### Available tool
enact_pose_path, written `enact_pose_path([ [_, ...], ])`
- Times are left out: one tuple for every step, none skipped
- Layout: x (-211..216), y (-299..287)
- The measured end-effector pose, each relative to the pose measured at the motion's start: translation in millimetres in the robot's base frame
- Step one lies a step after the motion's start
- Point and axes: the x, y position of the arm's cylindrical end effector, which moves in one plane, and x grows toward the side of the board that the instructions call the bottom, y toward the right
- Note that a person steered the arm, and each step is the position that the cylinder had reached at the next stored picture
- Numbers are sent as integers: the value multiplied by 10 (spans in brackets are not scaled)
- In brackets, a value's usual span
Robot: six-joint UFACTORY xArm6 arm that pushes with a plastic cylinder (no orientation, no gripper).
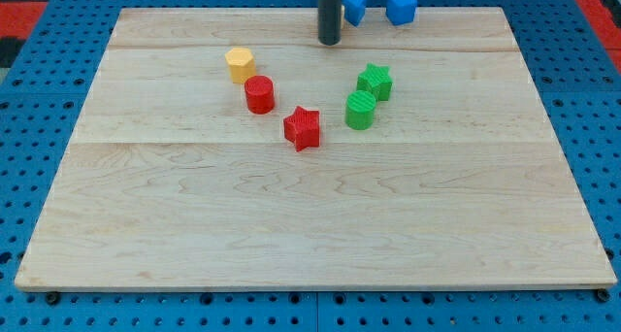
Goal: Push yellow heart to the top of yellow hexagon
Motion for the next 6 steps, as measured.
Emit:
enact_pose_path([
  [-300, 463],
  [-500, 226],
  [-422, -394],
  [-277, -835],
  [-277, -1154],
  [-581, -1269],
])
